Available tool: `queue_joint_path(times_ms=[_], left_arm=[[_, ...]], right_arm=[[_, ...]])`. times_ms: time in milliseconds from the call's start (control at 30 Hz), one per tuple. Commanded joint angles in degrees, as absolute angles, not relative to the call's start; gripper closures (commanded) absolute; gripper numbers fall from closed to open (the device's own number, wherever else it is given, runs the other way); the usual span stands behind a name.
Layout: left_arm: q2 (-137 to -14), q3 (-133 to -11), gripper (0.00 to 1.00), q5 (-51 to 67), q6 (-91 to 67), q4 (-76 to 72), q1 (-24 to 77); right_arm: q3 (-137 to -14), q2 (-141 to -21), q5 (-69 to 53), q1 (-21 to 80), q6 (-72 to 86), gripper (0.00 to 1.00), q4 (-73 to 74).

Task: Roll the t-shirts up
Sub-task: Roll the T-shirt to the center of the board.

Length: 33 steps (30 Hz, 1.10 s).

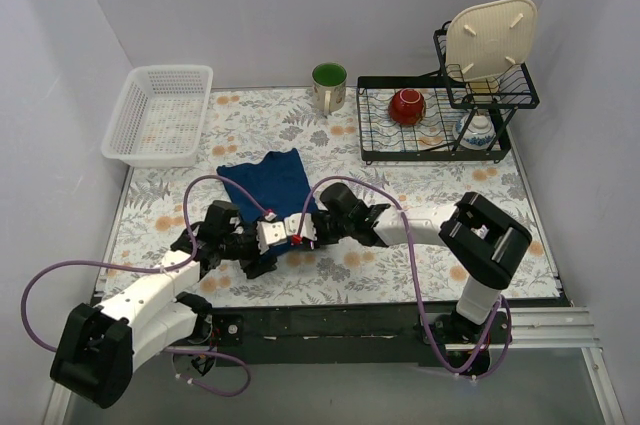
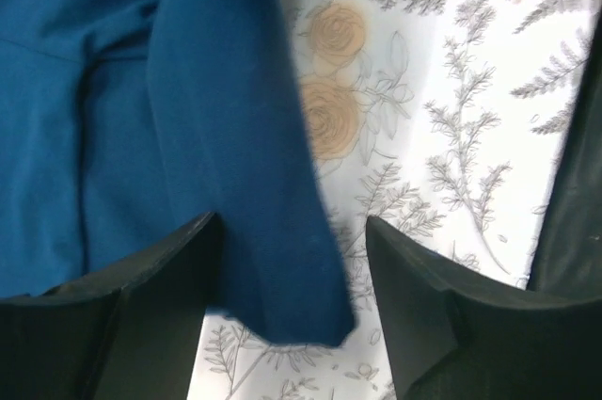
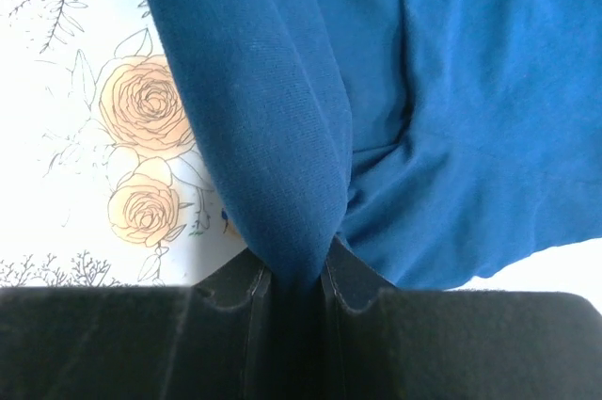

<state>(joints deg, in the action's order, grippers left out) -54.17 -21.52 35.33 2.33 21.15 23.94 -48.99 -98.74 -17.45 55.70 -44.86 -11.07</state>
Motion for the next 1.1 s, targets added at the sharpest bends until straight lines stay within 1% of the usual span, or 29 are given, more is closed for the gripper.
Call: queue_joint_path(times_ms=[0,33,67,133,233,267,333,367,433,467,500,533,567,633,733,867,1067], left_arm=[[-55.63,-19.69,0.48,29.80,0.27,12.93,24.61],[-57.64,-20.12,0.62,28.92,0.35,12.92,24.61],[-58.53,-20.56,0.70,28.48,0.35,13.18,24.61],[-59.85,-21.62,0.84,27.43,-1.93,15.55,24.61],[-59.16,-23.99,0.94,28.91,-1.93,21.87,24.61],[-58.02,-25.73,0.99,30.74,-1.93,26.15,24.52],[-57.57,-27.94,1.00,32.68,-1.58,31.44,24.52],[-57.66,-29.60,1.00,33.57,-1.23,34.25,24.43],[-59.23,-34.26,1.00,38.83,-0.35,44.00,24.35],[-59.93,-35.67,1.00,40.67,3.13,50.56,24.26],[-61.68,-38.29,1.00,43.30,4.64,53.32,24.26],[-62.57,-39.54,1.00,43.42,4.83,55.35,24.17],[-63.36,-40.59,1.00,43.33,5.79,58.68,24.08],[-66.07,-42.61,1.00,43.68,7.99,61.77,23.91],[-70.73,-43.24,1.00,43.24,10.97,65.82,23.73],[-75.49,-42.45,1.00,42.63,12.04,65.48,22.33],[-82.86,-41.40,1.00,43.68,12.39,62.76,20.04]], right_arm=[[-50.27,-98.70,-19.69,55.72,-42.19,0.92,-7.47],[-50.19,-98.61,-19.86,55.72,-42.10,0.92,-7.21],[-50.01,-98.35,-20.12,55.72,-42.01,0.92,-6.34],[-49.92,-98.00,-20.48,55.72,-42.01,0.92,-5.02],[-50.01,-96.95,-21.71,55.72,-42.62,0.92,-1.16],[-51.05,-96.25,-23.28,55.64,-43.06,0.92,3.12],[-52.73,-95.89,-26.00,54.76,-44.64,0.91,8.15],[-55.26,-95.89,-29.67,54.23,-45.34,0.91,11.65],[-58.08,-96.24,-33.38,52.40,-48.14,0.91,22.11],[-59.75,-97.63,-38.27,51.77,-49.99,0.91,26.67],[-63.59,-98.60,-39.80,51.33,-51.75,0.91,35.68],[-65.29,-99.57,-40.95,50.37,-52.81,0.91,39.69],[-66.96,-101.93,-44.00,49.93,-57.43,0.91,44.08],[-72.23,-104.66,-45.52,49.05,-60.37,0.92,55.83],[-78.28,-109.94,-47.63,47.56,-65.47,0.93,66.84],[-84.80,-118.27,-49.22,46.50,-70.04,0.93,74.68],[-87.36,-122.78,-49.22,45.35,-69.70,0.93,74.80]])
